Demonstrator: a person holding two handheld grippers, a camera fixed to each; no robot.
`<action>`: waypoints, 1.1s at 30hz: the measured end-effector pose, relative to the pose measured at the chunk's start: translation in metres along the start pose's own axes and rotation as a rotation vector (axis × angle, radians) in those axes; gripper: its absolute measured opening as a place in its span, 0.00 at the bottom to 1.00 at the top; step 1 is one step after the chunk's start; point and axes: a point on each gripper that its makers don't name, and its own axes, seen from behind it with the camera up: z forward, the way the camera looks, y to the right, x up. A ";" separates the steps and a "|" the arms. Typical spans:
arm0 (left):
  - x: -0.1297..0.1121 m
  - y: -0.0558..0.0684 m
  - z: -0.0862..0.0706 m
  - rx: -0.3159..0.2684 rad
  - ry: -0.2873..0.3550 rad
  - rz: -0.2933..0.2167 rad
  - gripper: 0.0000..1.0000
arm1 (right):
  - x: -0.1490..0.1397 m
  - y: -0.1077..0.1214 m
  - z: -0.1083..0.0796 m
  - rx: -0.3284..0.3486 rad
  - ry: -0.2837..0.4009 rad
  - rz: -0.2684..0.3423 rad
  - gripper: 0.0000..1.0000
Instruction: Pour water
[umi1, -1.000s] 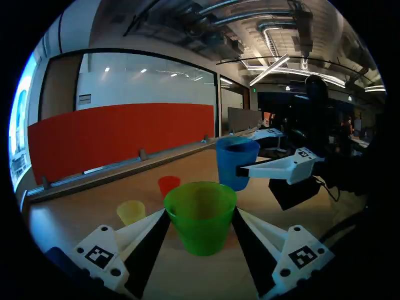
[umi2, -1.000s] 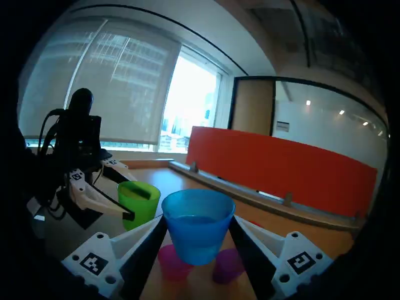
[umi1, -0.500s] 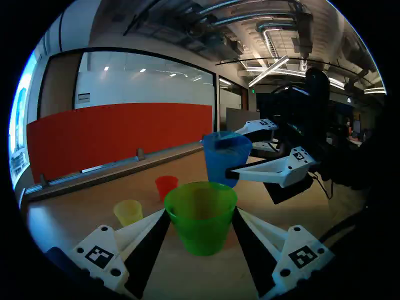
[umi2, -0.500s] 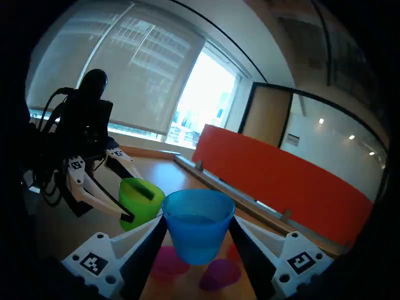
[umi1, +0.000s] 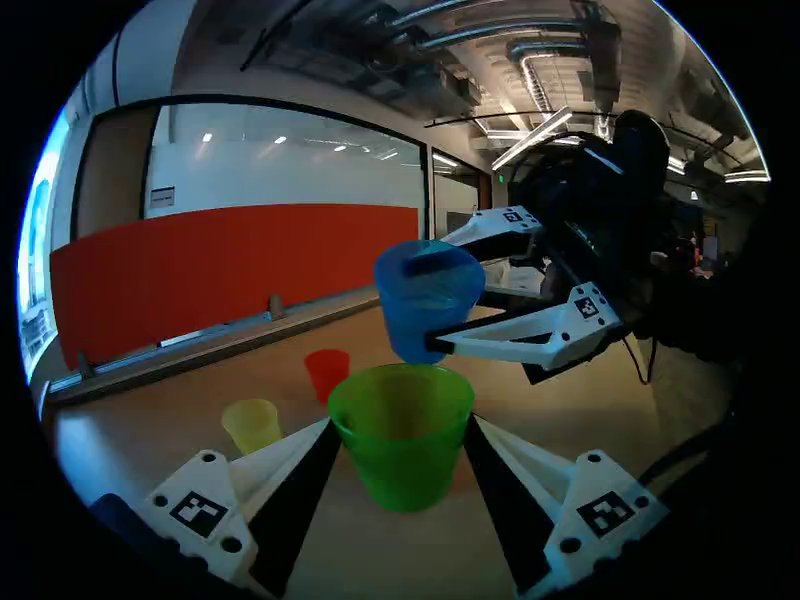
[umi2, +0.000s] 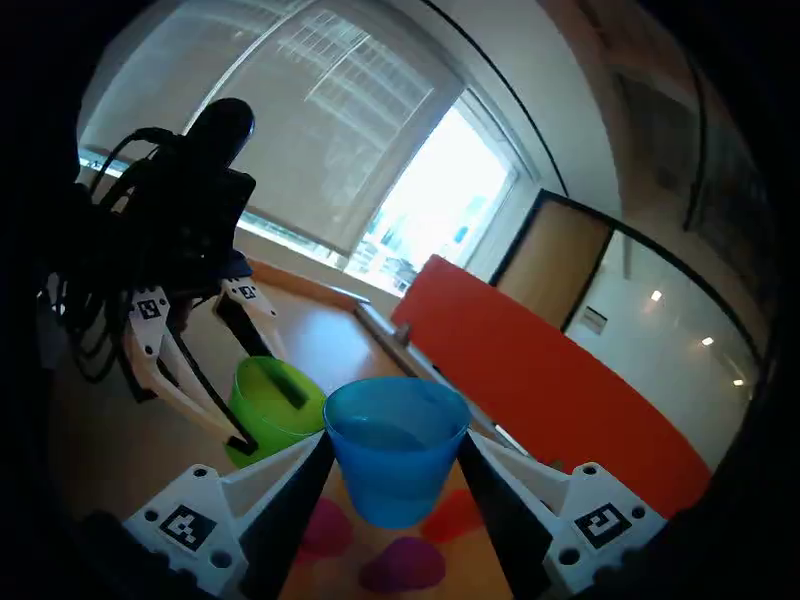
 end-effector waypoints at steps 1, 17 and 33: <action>0.000 0.000 0.000 0.000 0.000 0.002 0.85 | 0.001 0.001 0.001 0.001 -0.002 -0.013 0.88; -0.001 0.006 0.003 -0.015 -0.003 0.011 0.85 | 0.011 0.009 0.009 0.018 -0.021 -0.193 0.88; 0.001 0.009 0.004 -0.028 -0.003 0.018 0.85 | 0.020 0.010 0.019 0.047 -0.032 -0.341 0.88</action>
